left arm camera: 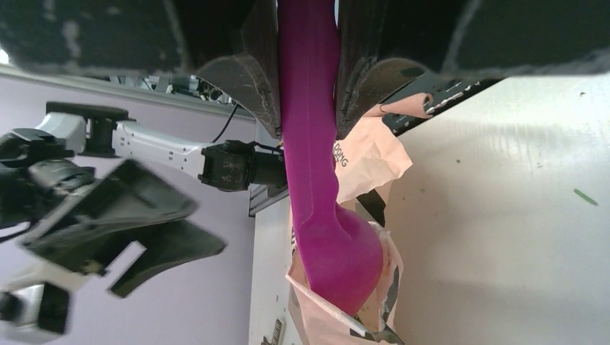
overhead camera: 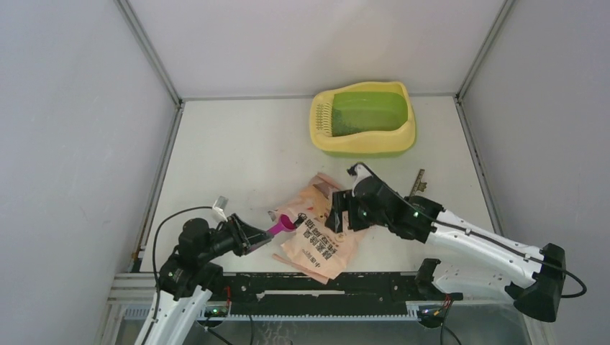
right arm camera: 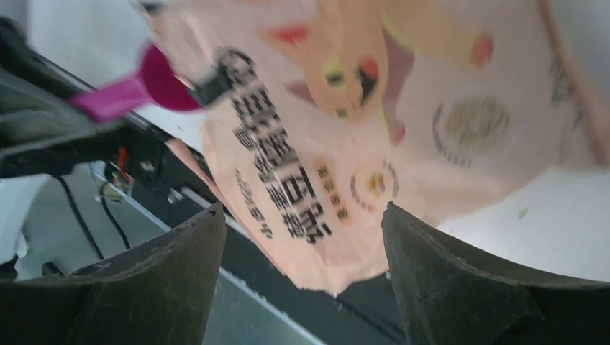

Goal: Fill the litter box with clean litter
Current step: 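Scoop the cat litter from the cat litter bag.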

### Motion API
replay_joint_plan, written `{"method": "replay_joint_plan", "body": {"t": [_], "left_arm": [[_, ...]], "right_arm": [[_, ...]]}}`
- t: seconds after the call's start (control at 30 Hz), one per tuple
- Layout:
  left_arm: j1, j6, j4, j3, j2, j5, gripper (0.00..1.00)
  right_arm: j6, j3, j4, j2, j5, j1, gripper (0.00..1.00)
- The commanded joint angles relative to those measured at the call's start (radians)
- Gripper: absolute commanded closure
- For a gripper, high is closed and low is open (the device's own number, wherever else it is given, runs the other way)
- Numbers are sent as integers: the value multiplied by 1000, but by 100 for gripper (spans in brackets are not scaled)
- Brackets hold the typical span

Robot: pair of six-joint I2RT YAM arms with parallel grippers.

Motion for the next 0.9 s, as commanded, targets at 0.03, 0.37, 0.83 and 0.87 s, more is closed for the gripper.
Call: {"method": "replay_joint_plan", "body": {"t": [0.03,0.37,0.83,0.87], "left_arm": [[-63,-37,59,-17,-49,14,94],[-207,-111,41,-60,-147,-97,93],[-299,-127,45,-41,-123,-161,93],[-306,-127,46,-42,-124,-166,93]], "right_arm": [[346,-137,-113,-70,104,155,14],[787,-443,-29,-354,357,358,11],[984,-586,195,-361,443,468,21],[1004,-585,199,-351,454,487,26]]}}
